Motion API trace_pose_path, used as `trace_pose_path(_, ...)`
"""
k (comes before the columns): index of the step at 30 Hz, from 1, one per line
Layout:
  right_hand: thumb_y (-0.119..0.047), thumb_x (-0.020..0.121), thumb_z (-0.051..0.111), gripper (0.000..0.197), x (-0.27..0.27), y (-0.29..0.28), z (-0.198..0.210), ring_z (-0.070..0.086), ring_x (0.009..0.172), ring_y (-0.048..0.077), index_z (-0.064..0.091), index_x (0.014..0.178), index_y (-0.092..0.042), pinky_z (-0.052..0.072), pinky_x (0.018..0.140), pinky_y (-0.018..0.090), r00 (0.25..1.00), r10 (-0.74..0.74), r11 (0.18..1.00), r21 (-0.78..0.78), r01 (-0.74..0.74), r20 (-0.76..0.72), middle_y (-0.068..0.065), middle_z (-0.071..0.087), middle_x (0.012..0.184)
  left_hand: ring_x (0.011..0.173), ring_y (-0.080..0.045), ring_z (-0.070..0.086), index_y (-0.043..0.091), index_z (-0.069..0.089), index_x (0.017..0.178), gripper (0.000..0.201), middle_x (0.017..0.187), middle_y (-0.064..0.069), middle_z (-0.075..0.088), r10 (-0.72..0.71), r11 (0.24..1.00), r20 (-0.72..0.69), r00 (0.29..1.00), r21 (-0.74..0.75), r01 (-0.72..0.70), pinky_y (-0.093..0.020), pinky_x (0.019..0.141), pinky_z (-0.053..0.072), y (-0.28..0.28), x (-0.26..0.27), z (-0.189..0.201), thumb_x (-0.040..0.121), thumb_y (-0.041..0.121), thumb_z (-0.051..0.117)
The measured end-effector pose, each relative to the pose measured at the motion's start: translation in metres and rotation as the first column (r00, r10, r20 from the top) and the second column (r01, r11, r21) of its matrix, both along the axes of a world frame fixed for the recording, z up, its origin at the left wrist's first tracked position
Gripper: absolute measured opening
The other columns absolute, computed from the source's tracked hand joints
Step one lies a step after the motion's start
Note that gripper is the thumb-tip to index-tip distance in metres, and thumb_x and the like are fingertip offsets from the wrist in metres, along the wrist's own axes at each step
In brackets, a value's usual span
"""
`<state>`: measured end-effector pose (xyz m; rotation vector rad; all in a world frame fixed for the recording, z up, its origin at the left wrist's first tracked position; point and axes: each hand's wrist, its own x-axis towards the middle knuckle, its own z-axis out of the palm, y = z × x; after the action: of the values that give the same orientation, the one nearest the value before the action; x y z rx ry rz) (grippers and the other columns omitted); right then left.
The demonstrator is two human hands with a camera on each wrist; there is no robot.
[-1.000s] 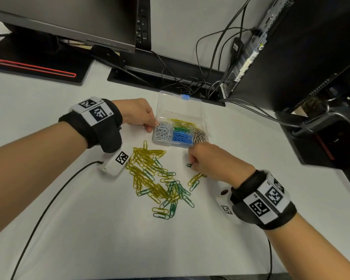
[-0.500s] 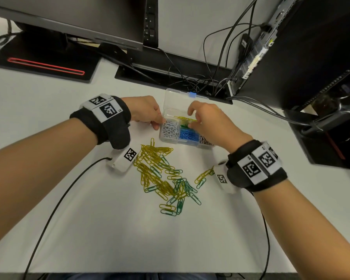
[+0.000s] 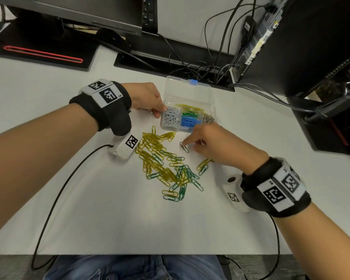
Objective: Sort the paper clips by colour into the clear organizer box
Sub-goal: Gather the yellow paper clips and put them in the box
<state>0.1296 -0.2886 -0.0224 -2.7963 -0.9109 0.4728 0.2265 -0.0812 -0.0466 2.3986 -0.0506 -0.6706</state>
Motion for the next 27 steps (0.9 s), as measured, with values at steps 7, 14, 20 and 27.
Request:
trace_pose_path(7,-0.019,0.088,0.063,0.047,-0.004,0.005,-0.008,0.048,0.098,0.016,0.053,0.132,-0.028,0.045,0.085,0.034,0.996,-0.028,0.994,-0.107,0.019,-0.085,-0.001,0.049,0.109,0.081,-0.015,0.05,0.011,0.069,0.091,0.02,0.087,-0.001,0.071,0.01,1.0,0.006,1.0,-0.005,-0.01,-0.031,0.075,0.04,-0.001,-0.001,0.0,0.091,0.03,0.06)
trace_pose_path(14,-0.025,0.084,0.067,0.013,-0.004,0.022,-0.011,0.051,0.085,0.019,0.06,0.091,-0.017,0.048,0.074,0.037,0.999,0.014,0.997,-0.075,-0.017,-0.04,-0.001,0.05,0.094,0.079,-0.015,0.047,0.009,0.07,0.093,0.021,0.084,-0.001,0.07,0.027,0.999,0.012,1.0,-0.021,-0.027,-0.029,0.071,0.039,-0.001,-0.002,-0.001,0.09,0.027,0.062)
trace_pose_path(20,-0.016,0.085,0.062,0.005,0.007,0.003,-0.012,0.05,0.078,0.019,0.059,0.086,-0.014,0.041,0.063,0.029,0.983,-0.177,0.984,-0.029,0.178,0.039,-0.002,0.052,0.08,0.08,-0.015,0.048,0.009,0.07,0.094,0.021,0.087,-0.002,0.07,0.021,0.999,0.006,1.0,-0.033,-0.02,-0.03,0.073,0.039,0.0,-0.002,-0.001,0.091,0.028,0.061)
trace_pose_path(27,-0.023,0.082,0.069,0.023,0.002,0.01,-0.017,0.051,0.084,0.022,0.058,0.1,-0.014,0.044,0.071,0.032,0.983,-0.181,0.982,-0.059,0.18,-0.021,0.003,0.054,0.092,0.081,-0.017,0.049,0.008,0.07,0.094,0.022,0.09,-0.005,0.071,0.02,0.999,0.01,1.0,-0.032,-0.02,-0.031,0.074,0.039,0.0,-0.001,-0.002,0.091,0.028,0.061)
